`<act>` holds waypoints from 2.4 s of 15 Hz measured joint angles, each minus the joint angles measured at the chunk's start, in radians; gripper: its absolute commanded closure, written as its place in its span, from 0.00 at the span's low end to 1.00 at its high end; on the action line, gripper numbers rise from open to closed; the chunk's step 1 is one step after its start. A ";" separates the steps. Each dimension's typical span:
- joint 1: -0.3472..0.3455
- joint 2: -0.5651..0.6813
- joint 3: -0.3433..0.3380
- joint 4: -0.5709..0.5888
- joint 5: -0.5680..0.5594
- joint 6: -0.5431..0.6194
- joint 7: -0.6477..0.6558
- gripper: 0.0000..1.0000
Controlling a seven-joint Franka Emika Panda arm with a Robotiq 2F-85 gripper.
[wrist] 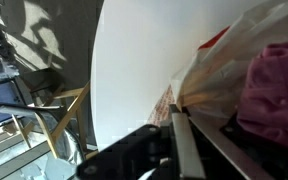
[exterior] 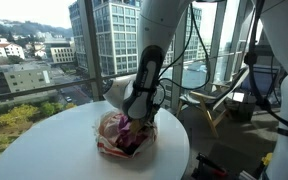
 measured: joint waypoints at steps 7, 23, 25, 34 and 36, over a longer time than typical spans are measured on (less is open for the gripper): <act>0.000 -0.077 0.114 0.057 -0.010 -0.414 -0.045 1.00; -0.097 -0.087 0.212 0.074 0.021 -0.544 -0.271 0.06; -0.099 -0.150 0.242 0.061 0.057 -0.513 -0.335 0.00; -0.088 -0.306 0.350 -0.073 0.312 -0.210 -0.592 0.00; -0.085 -0.302 0.364 -0.117 0.375 -0.098 -0.644 0.00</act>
